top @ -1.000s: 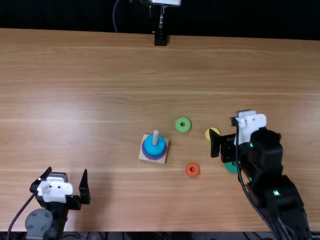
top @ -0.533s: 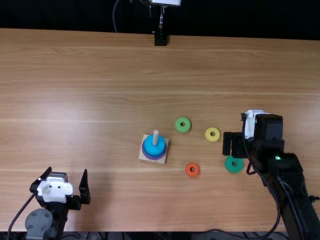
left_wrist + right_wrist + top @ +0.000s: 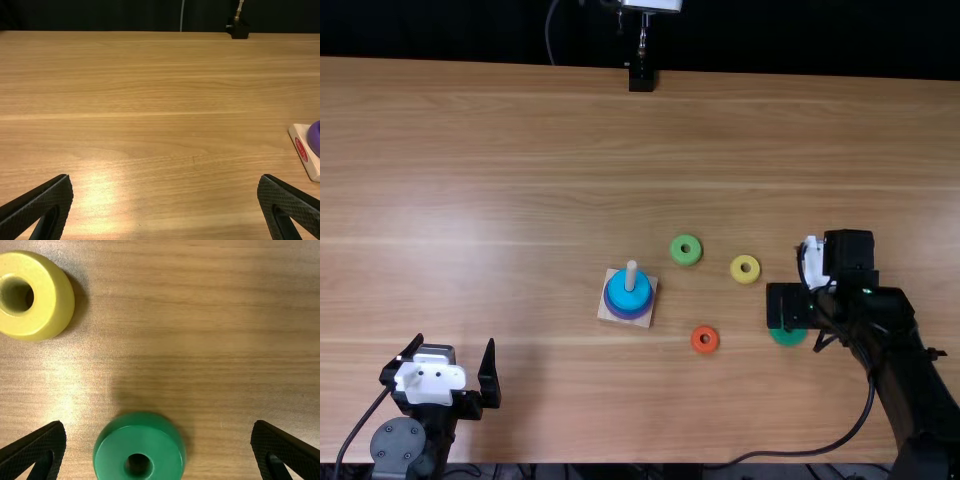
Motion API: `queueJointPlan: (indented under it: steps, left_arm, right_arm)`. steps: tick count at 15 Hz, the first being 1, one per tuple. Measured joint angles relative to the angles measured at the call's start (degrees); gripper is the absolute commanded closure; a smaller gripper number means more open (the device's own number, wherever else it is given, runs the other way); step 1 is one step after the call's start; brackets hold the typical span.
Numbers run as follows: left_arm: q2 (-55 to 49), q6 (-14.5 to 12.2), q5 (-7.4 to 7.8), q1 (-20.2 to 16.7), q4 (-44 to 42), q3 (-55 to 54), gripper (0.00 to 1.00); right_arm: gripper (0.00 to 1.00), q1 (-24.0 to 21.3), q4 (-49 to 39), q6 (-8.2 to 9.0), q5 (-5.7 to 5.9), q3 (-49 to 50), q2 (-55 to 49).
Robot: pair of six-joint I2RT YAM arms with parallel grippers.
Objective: Build the Hanoi tower: stack the rings onto the peg from bottom to top in this color order: purple, dark blue, light blue, dark green, light green, yellow, orange.
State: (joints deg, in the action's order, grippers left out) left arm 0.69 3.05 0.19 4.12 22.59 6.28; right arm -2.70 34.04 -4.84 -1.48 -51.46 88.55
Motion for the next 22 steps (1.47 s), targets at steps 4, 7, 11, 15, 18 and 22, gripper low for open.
queueJointPlan:
  steps: [4,7,11,15,18,22]
  left_arm:
    - [0.0,0.0,0.02,0.0,0.0,0.0,0.0]
    - [0.0,0.0,0.02,0.0,0.0,0.0,0.0]
    - [0.0,0.0,0.02,0.0,0.0,0.0,0.0]
    - [0.0,0.0,-0.02,0.0,0.0,0.0,0.0]
    - [0.0,0.0,0.0,0.0,0.0,0.0,0.0]
    - [0.0,0.0,0.02,0.0,0.0,0.0,0.0]
  right_arm:
    - [0.0,0.0,0.0,-0.17,-0.44,3.3,0.0]
    - [0.0,0.0,-0.3,-0.2,-0.44,4.6,0.2]
    - [0.0,0.0,-0.7,-0.17,-0.44,4.6,0.5]
    - [0.0,0.0,-0.7,-0.13,-0.42,4.6,0.5]
    - [0.0,0.0,-0.8,0.09,-0.44,4.6,1.0]
    - [0.0,0.0,-1.1,0.09,0.28,4.5,2.8]
